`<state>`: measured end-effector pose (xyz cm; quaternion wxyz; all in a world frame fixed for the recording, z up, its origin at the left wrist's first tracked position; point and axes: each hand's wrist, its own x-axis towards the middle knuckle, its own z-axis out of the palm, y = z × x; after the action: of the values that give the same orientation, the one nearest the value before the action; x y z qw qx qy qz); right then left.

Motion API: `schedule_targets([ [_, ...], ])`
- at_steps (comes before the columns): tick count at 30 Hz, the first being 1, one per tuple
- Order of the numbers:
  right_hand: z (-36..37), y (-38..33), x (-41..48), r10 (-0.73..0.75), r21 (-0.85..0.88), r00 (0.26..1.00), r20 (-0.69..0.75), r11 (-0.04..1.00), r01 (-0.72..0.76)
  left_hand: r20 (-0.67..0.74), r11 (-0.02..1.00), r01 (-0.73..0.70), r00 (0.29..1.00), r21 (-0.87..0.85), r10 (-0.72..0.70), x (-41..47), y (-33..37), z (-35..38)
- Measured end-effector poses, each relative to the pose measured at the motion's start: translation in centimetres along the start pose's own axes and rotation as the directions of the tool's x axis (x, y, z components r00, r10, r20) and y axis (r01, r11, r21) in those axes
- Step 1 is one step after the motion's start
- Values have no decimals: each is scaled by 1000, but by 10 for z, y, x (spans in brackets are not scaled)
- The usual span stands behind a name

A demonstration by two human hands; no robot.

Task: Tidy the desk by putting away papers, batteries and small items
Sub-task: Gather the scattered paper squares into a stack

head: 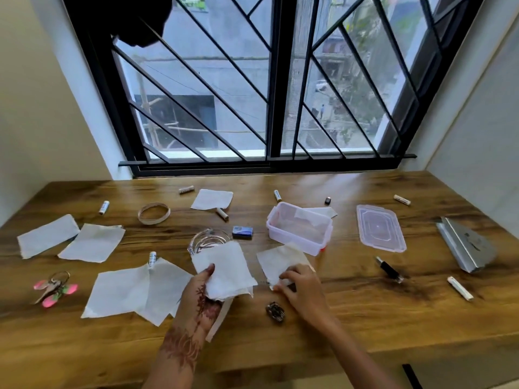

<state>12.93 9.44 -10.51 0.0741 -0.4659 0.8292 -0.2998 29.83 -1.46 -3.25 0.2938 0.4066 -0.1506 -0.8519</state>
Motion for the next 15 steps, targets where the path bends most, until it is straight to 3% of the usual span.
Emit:
schedule_targets([
  [3, 7, -4, 0, -23, -32, 998, -52, 999, 22, -3, 1000, 5, 1000, 10, -5, 4, 8, -5],
  [6, 10, -9, 1, 43, 33, 996, -83, 999, -41, 13, 1000, 13, 1000, 1, -13, 7, 14, -10],
  [8, 9, -18, 3, 154, 200, 982, -112, 971, -129, 52, 1000, 28, 998, -4, -27, 6, 18, -13],
  [11, 0, -42, 6, 333, 508, 936, -117, 830, -231, 71, 999, 52, 996, 5, -52, 9, 21, -15],
  [15, -15, -80, 10, 300, 628, 937, -180, 768, -125, 91, 995, 95, 991, 33, -97, 12, 21, -15],
])
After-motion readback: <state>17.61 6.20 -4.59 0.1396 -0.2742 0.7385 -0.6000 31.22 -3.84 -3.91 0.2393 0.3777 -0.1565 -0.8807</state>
